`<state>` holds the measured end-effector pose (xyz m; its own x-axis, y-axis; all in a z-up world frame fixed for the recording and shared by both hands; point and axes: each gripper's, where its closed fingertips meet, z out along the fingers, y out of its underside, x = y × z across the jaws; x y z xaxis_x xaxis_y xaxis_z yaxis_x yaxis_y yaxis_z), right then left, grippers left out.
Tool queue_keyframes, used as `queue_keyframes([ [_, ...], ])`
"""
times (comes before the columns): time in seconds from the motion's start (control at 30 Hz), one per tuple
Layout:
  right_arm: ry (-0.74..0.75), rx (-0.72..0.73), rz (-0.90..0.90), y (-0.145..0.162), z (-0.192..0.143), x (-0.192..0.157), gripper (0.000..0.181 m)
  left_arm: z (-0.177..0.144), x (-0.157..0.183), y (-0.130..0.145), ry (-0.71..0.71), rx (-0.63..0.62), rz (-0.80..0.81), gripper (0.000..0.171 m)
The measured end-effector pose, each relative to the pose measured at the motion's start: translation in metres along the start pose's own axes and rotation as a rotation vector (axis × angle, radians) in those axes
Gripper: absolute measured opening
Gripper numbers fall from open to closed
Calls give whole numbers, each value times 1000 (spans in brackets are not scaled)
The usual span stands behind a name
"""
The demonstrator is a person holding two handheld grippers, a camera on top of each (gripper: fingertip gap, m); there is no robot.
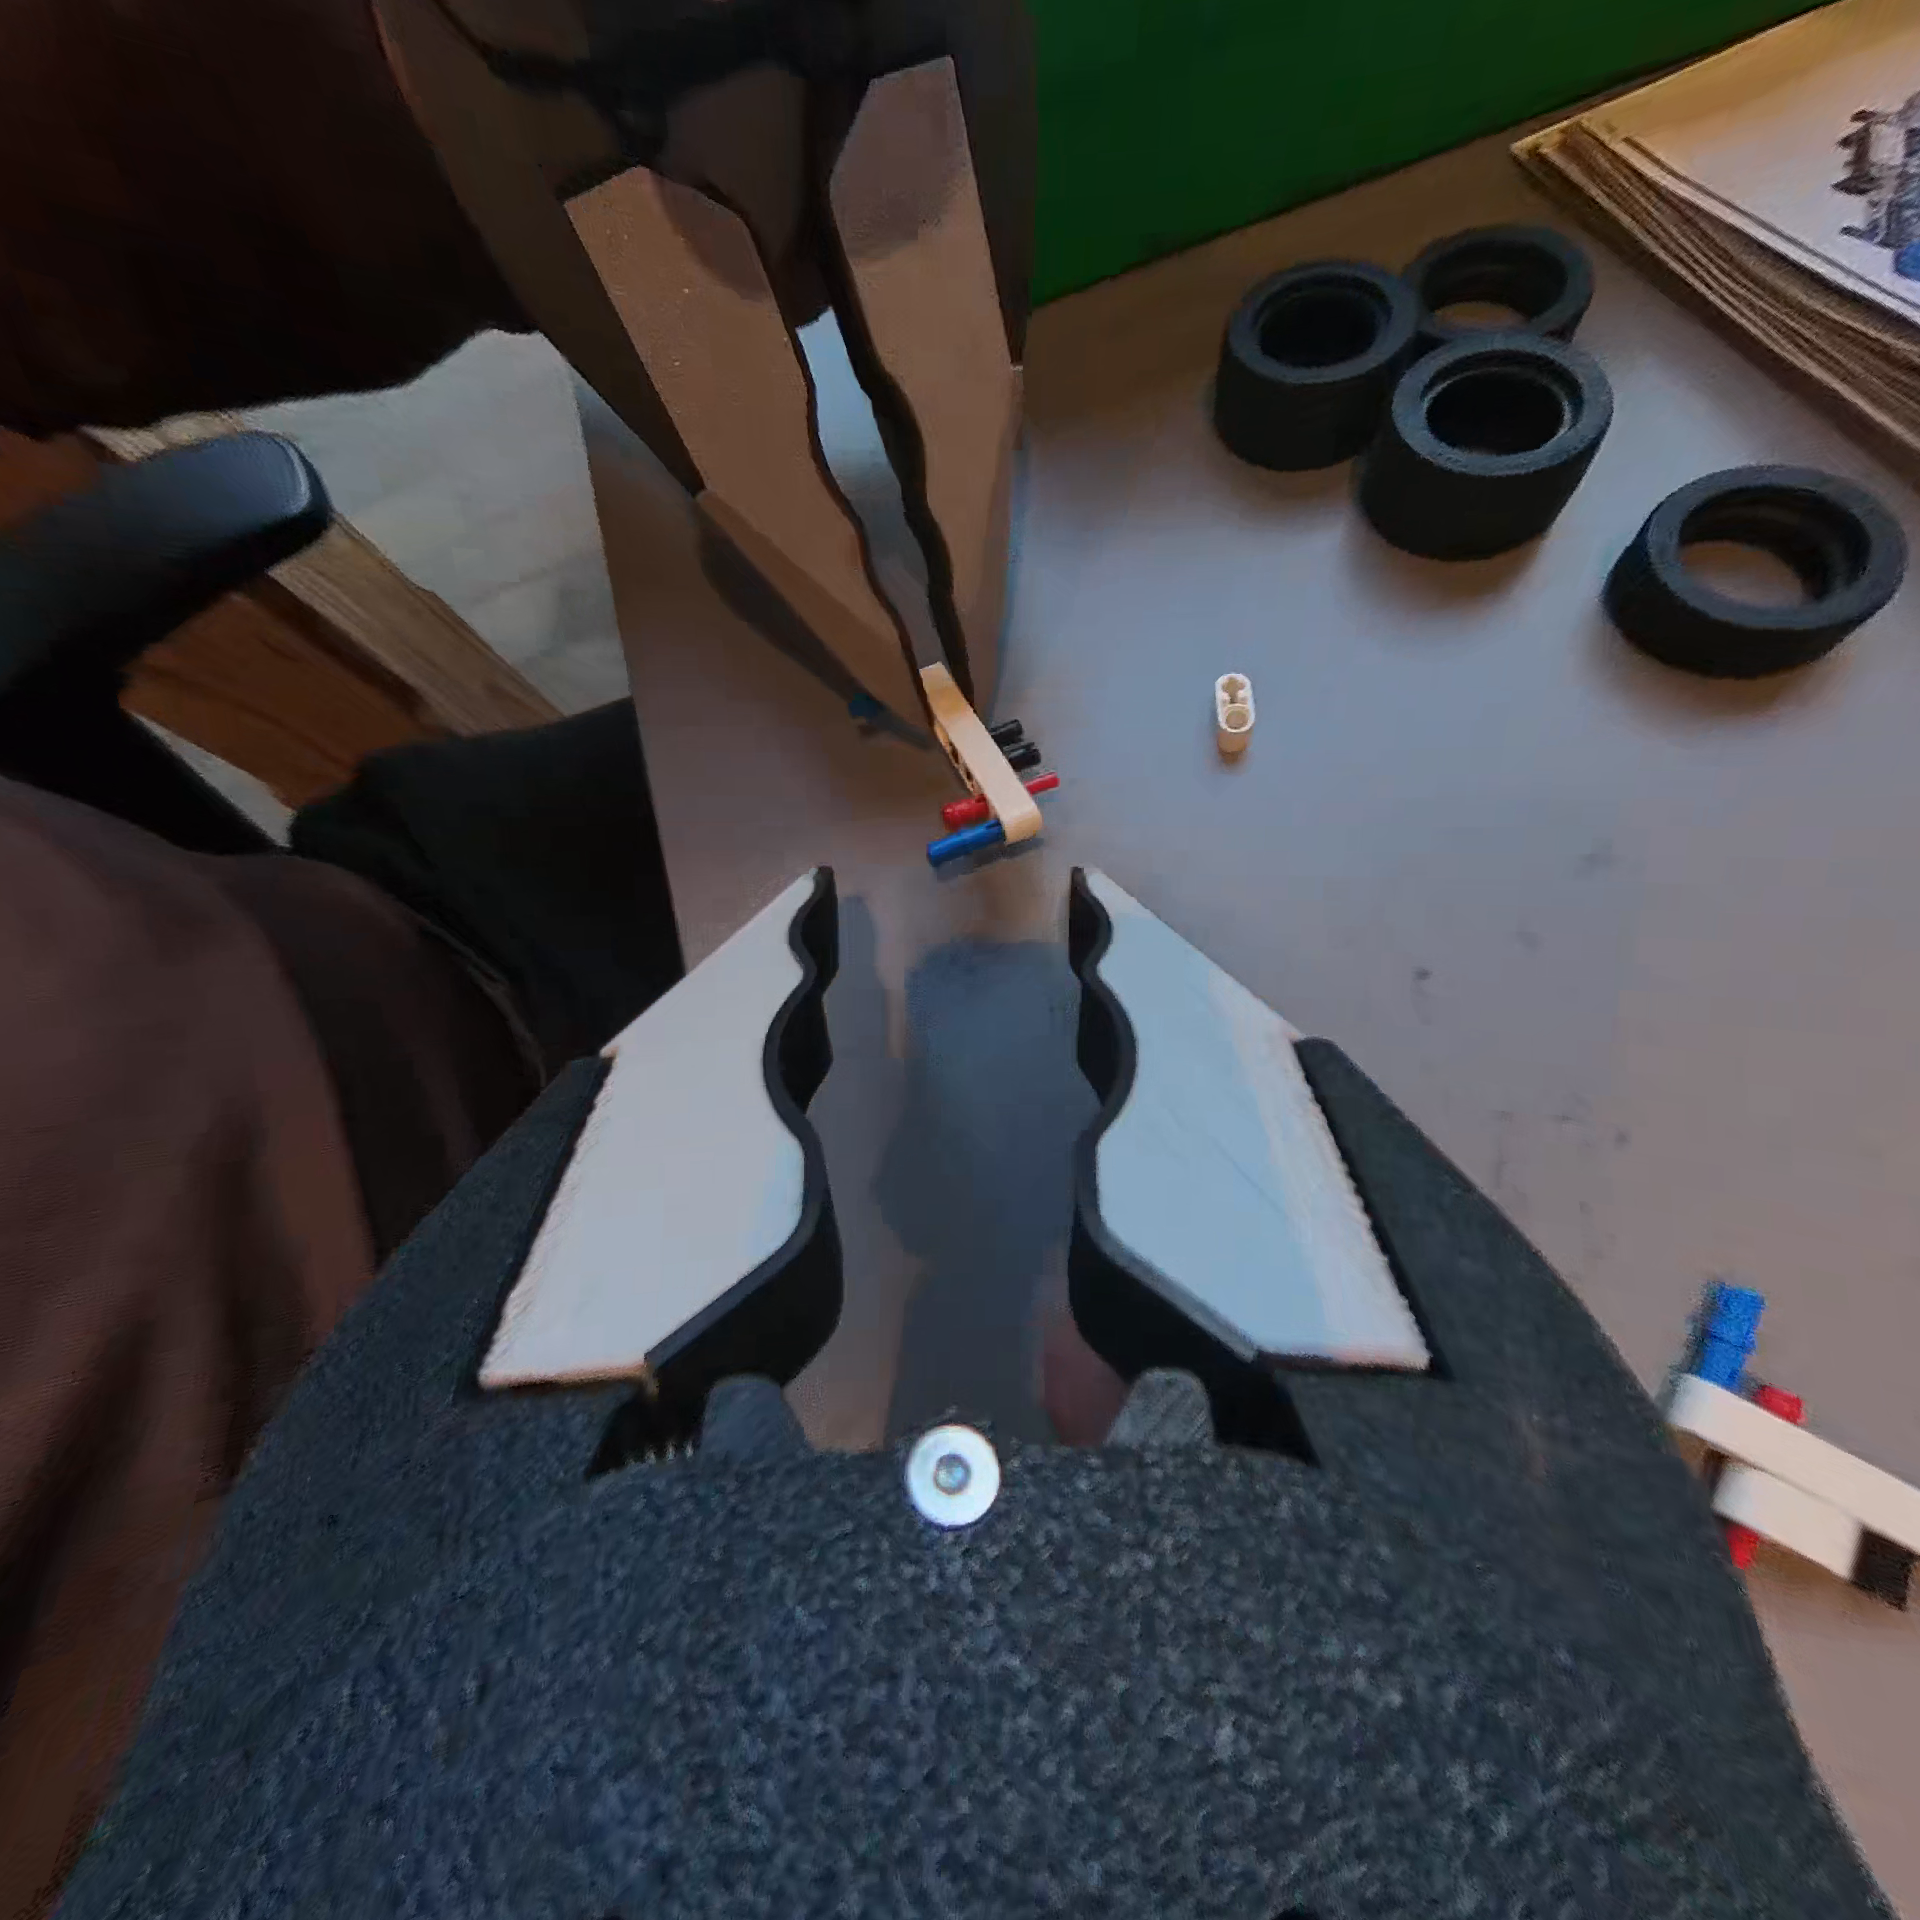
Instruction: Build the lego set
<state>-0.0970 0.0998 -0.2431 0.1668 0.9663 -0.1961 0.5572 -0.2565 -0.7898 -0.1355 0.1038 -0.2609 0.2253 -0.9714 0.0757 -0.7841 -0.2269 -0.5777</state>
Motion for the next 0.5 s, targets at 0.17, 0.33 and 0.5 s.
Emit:
queue_keyframes([
  [0.17, 22, -34, -19, 3, 9, 3, 42, 7, -1, 1, -15, -63, 100, 5],
  [0.33, 98, -112, -94, 8, 15, 9, 34, 9, -4, 0, -38, -110, 119, 5],
  [0.5, 98, -121, -113, 6, 15, 6, 28, 7, 1, 0, -64, -154, 180, 5],
])
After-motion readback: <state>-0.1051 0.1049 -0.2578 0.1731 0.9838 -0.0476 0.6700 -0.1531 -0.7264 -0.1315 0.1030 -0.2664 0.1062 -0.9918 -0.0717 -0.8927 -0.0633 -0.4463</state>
